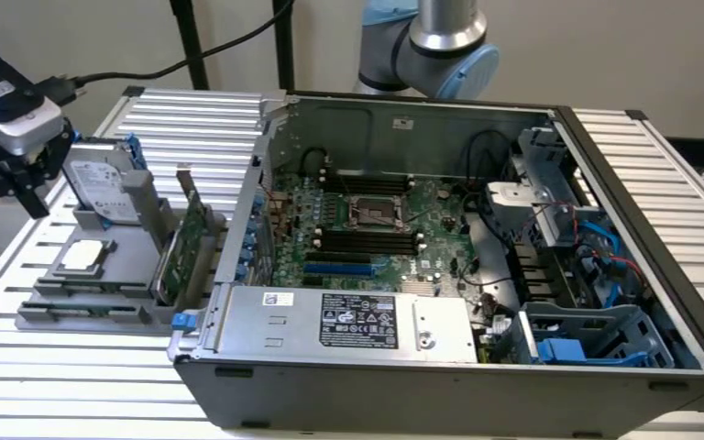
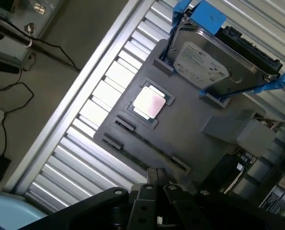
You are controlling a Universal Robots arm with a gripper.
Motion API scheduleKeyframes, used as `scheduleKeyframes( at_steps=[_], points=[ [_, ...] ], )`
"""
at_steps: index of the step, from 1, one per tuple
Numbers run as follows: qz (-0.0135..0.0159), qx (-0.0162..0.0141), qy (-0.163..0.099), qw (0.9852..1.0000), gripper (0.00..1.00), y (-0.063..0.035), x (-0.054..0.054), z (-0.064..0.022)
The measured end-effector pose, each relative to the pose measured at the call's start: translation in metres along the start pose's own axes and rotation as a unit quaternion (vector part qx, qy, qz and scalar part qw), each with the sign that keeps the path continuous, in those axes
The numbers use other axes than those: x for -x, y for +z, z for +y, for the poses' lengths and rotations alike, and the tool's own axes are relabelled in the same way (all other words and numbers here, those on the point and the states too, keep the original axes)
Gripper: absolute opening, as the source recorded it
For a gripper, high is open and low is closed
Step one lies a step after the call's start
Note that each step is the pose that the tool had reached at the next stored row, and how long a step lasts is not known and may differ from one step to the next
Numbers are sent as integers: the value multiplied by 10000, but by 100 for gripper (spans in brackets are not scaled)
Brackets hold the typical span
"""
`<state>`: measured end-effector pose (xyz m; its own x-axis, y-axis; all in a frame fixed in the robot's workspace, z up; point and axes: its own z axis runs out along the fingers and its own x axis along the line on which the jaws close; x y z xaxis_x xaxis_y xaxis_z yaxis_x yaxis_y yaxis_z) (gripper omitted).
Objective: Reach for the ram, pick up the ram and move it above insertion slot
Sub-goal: 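Pick up the ram and move it above insertion slot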
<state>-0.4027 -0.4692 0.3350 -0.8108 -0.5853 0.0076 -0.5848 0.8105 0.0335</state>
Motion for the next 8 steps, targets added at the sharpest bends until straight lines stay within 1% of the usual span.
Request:
scheduleKeyframes(
  at_steps=[2, 4, 6, 8],
  points=[
    [6, -1, -179, 9998, 11, 8, 0, 0],
    [12, -3, -362, 9993, 11, 17, 0, 0],
    [18, -4, -539, 9985, 11, 25, 0, -1],
    [24, -6, -721, 9974, 11, 34, 0, -1]
  ],
)
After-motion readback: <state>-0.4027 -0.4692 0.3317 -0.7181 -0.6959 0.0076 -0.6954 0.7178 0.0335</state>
